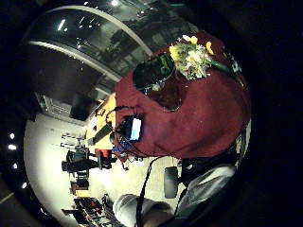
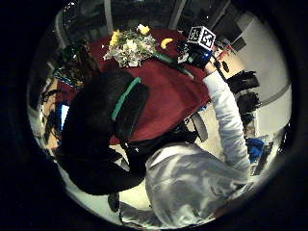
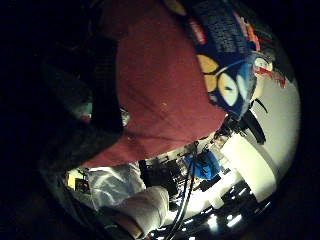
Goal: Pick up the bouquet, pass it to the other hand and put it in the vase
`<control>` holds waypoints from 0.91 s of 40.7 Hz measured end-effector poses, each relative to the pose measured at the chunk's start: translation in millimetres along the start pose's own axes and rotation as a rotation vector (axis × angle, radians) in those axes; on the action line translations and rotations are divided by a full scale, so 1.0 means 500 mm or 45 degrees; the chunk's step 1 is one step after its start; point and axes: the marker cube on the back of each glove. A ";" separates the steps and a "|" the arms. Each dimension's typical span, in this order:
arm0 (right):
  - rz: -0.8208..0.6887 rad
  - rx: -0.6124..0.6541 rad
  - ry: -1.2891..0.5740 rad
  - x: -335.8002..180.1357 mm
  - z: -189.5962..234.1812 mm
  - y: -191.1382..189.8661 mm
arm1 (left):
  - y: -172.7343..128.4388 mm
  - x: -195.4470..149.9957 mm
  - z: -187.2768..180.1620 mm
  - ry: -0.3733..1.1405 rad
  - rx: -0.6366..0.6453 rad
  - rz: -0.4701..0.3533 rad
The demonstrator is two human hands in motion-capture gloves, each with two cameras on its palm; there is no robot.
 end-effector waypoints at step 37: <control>0.095 0.491 0.187 -0.009 0.049 0.007 | -0.036 -0.061 0.031 0.084 -0.208 -0.111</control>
